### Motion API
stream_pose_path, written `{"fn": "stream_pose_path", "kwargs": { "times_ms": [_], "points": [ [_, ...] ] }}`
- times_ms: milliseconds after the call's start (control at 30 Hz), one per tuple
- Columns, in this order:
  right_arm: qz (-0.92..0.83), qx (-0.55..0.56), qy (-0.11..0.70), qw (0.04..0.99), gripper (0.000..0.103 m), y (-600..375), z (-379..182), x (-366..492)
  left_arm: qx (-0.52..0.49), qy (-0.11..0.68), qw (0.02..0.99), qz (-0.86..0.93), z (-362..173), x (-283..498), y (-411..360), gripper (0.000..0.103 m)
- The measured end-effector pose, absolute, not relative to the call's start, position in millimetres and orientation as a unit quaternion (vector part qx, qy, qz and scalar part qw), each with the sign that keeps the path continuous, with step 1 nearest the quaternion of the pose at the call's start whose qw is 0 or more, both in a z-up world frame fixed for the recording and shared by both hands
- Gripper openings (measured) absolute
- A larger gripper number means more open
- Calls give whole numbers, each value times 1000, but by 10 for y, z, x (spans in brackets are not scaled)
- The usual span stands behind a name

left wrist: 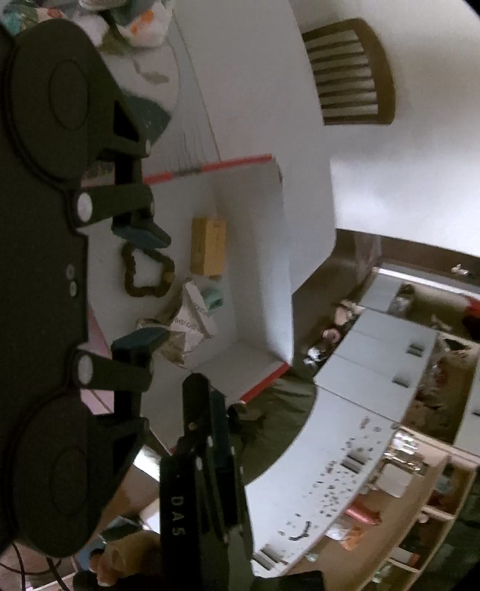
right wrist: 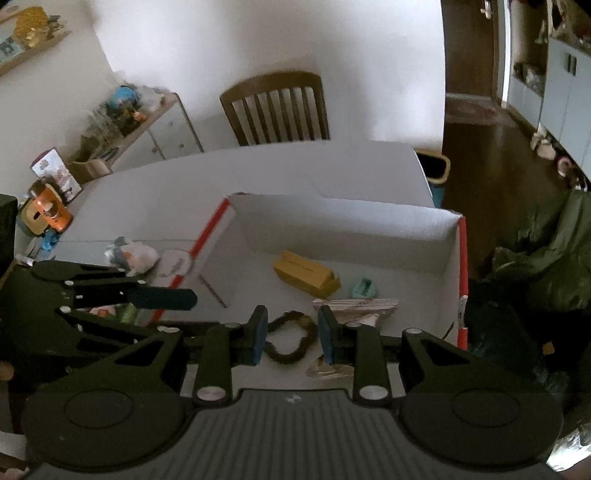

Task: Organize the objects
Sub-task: 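Withdraw both tools from the shoebox toward the remaining items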

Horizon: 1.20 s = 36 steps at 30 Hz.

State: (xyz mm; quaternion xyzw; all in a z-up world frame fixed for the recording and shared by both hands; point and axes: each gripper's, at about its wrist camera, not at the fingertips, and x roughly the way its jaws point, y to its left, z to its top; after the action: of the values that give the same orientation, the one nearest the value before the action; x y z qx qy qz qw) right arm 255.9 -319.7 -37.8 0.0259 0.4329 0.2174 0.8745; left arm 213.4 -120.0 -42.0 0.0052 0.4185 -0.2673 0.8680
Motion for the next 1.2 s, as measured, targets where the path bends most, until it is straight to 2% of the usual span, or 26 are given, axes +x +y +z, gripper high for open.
{"fn": "stream_pose_path", "kwargs": {
  "times_ms": [133,167,233,433,533,600,800,933,1200],
  "points": [
    [227,28,416,880,34,-3092,-260,2360,-7,398,880,-258,-292,1941,-963,51],
    [230,27,411,882,43,-3055,-228,2308,-14,396,882,-257,-265,1895,-892,51],
    [231,28,401,886,55,-2986,-172,2211,-22,392,885,-250,-237,1821,-752,52],
    [234,45,392,889,56,-2740,-91,1994,-33,383,896,-221,-182,1631,-297,58],
    [239,50,390,888,65,-2586,-85,1892,-37,381,900,-208,-173,1564,-41,61],
    [244,55,392,885,67,-2486,-91,1831,-39,378,904,-196,-176,1514,117,65],
    [265,74,387,880,78,-2159,-67,1651,-53,372,911,-169,-188,1378,621,85],
    [275,69,382,880,85,-1928,-66,1538,-56,363,917,-155,-199,1331,889,102],
    [276,62,390,876,87,-1496,-158,1450,-48,362,921,-136,-337,1361,1330,102]
  ]
}}
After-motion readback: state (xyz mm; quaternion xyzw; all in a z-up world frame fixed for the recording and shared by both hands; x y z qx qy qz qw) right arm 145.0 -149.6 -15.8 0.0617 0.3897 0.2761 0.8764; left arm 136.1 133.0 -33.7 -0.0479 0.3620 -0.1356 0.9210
